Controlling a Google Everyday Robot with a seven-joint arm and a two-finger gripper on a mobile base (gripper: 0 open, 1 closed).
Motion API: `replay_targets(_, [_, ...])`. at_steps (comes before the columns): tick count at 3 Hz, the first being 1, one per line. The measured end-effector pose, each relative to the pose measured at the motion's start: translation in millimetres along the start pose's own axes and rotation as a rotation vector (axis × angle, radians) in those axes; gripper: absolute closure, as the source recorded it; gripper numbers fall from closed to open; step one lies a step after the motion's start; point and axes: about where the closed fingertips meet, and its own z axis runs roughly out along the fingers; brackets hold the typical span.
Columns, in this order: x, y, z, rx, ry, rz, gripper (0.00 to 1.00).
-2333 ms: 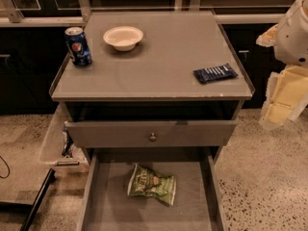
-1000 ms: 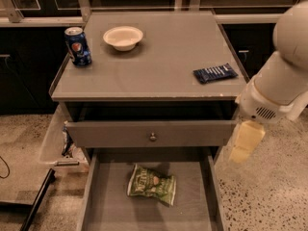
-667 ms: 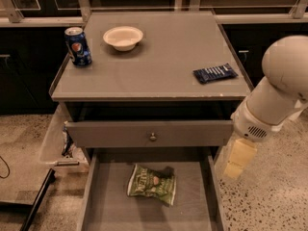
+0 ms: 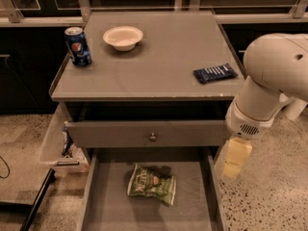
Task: Pick green jalapeno chip bag from middle drawer and place on counter
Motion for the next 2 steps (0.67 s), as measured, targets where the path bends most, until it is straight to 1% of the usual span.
replay_targets(1, [-1,3,30,-0.049,-0.039,0.019,0.0])
replay_targets(2, [-8,12,90,-0.114,-0.13,0.021,0.0])
